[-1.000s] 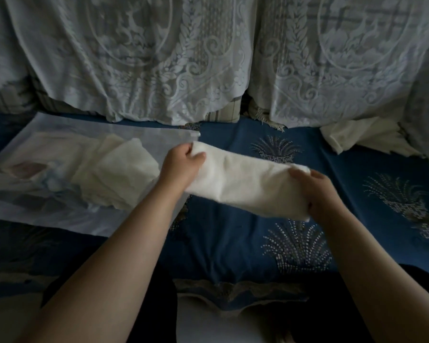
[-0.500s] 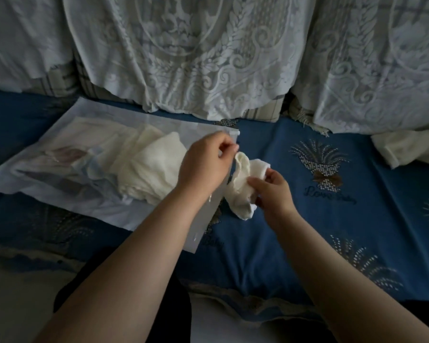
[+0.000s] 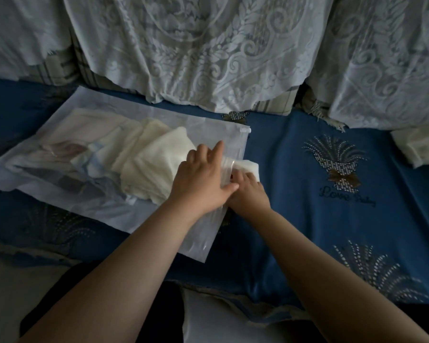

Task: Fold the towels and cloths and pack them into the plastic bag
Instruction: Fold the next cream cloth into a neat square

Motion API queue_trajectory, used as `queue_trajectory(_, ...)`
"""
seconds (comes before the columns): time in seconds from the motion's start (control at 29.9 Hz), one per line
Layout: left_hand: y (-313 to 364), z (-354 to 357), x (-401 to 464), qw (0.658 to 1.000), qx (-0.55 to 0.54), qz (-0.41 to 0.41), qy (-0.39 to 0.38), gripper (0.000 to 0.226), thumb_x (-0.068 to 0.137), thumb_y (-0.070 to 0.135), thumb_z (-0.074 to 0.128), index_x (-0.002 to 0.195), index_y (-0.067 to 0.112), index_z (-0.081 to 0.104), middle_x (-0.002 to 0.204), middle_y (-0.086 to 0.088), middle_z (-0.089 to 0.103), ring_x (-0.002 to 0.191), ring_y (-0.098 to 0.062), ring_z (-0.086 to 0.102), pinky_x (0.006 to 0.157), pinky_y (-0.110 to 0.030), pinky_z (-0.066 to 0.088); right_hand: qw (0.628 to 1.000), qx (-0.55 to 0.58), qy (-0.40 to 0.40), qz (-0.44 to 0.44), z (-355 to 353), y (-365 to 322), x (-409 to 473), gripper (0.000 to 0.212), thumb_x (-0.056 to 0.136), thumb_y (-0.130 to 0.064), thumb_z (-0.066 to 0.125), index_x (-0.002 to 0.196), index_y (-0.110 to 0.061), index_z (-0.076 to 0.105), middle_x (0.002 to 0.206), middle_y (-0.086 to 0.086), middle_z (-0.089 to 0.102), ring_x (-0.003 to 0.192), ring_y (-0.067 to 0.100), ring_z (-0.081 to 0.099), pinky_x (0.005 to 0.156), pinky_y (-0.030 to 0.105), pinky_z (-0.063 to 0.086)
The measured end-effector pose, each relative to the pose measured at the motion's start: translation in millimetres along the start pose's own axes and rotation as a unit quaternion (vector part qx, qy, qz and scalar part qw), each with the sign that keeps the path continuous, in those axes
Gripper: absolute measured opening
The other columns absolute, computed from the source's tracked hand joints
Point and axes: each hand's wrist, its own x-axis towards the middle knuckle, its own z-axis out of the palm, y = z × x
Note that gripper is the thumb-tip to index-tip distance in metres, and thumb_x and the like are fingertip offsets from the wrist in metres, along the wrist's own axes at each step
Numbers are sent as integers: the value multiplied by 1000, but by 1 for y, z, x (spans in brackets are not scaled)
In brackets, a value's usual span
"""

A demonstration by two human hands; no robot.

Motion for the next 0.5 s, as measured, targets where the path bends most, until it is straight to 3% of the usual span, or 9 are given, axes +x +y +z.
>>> queue_trajectory(0.1,5,5,-2,999,48,-1,0,71,85,30,50,146,12,18,128,-15,47,113,-31,48,83,-38,41,987,137,59,66,-1,9,11,37,85,-26,55,122,-21,56,120,3,56,105,22,54,74,30,44)
queue_trajectory(0.2,7,-2,1,994,-10,9,111,42,87,18,43,128,10,46,105,-13,63,95,-31,59,68,-36,40,934,311,131,115,-6,2,21,20,83,-28,58,100,-18,63,101,4,60,83,14,57,62,21,39)
queue_trajectory(0.3,1,-14,4,972,-80,9,219,34,86,15,51,118,6,61,93,-14,70,86,-33,64,69,-35,48,927,323,186,43,-10,-21,26,25,84,-22,61,108,-13,62,104,-2,54,86,6,49,64,11,35)
queue_trajectory(0.4,-4,-22,5,957,-111,10,268,28,86,15,55,109,6,68,88,-13,73,77,-30,67,65,-25,42,946,233,222,-41,-14,-53,42,25,87,-17,54,110,-10,62,110,6,57,94,17,53,73,24,42)
queue_trajectory(0.43,-5,-25,5,956,-128,9,266,28,87,16,54,109,7,69,89,-11,73,78,-28,67,66,-24,42,959,188,199,-73,-13,-62,50,21,87,-13,51,103,-7,64,104,10,60,94,23,56,74,31,45)
queue_trajectory(0.5,-7,-29,5,949,-177,-7,260,29,88,18,52,110,10,69,92,-8,74,80,-24,68,71,-26,50,976,196,31,-92,-13,-74,66,18,91,-7,45,84,-15,60,88,3,60,92,24,56,85,41,47)
